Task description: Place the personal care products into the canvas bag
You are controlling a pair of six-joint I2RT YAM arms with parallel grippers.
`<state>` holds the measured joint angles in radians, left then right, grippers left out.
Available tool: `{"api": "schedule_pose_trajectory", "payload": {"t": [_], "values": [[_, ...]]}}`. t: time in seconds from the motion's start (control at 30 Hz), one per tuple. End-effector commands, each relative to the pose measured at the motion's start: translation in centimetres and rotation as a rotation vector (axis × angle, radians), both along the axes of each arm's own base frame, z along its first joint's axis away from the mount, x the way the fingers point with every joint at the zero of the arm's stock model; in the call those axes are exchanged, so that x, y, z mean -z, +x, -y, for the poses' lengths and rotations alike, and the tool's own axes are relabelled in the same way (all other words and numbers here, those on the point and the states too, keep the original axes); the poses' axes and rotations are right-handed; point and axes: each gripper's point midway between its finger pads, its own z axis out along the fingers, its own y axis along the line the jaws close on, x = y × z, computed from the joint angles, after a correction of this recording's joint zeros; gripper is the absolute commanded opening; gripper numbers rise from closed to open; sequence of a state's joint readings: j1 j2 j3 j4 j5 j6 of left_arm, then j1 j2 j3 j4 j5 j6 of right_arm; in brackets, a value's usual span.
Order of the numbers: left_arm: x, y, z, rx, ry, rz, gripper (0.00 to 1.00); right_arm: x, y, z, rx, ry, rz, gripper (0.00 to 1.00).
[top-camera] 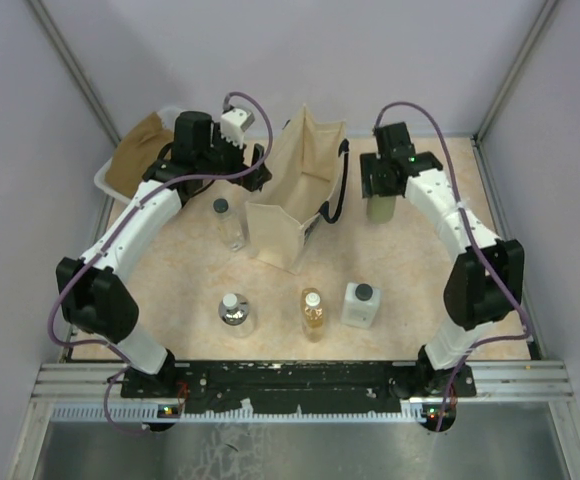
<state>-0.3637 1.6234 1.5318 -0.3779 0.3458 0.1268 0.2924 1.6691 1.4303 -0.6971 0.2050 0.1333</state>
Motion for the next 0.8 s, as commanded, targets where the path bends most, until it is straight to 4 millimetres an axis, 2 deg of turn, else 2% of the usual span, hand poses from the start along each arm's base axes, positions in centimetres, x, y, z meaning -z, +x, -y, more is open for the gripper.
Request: {"api": "schedule_pose_trajectory", "payload": {"t": [0.0,0.2,0.4,0.5,0.57,0.63,0.73,0.77], "values": [[-0.6,-0.2,0.7,0.04,-0.04,0.009,0.99,-17.5,4.0,-1.2,-0.037,0.075,0.423,0.0],[0.1,-0.2,0.9,0.051,-0.035,-0.001,0.99,-24.5,5.6,-3.4,-0.121,0.066,0.609,0.0],[2.2,0.3,0.3,0.021,0.008,-0.01,0.98,-30.8,5.6,-6.6,-0.254,0.096,0.804,0.0],[3.0,0.6,0.3,0.018,0.015,-0.02,0.89,-31.3,6.3,-9.0,-0.326,0.129,0.841,0.0],[3.5,0.8,0.3,0.015,0.02,-0.029,0.78,-32.2,6.2,-10.3,-0.369,0.135,0.874,0.0],[3.7,1.0,0.2,0.007,0.027,-0.029,0.61,-32.8,6.0,-11.5,-0.402,0.131,0.903,0.0],[3.6,1.2,0.0,-0.006,0.035,-0.021,0.13,-33.2,5.9,-13.3,-0.448,0.144,0.925,0.0],[3.6,1.2,-0.2,-0.013,0.039,-0.02,0.02,-33.2,6.0,-13.9,-0.462,0.155,0.925,0.0]]}}
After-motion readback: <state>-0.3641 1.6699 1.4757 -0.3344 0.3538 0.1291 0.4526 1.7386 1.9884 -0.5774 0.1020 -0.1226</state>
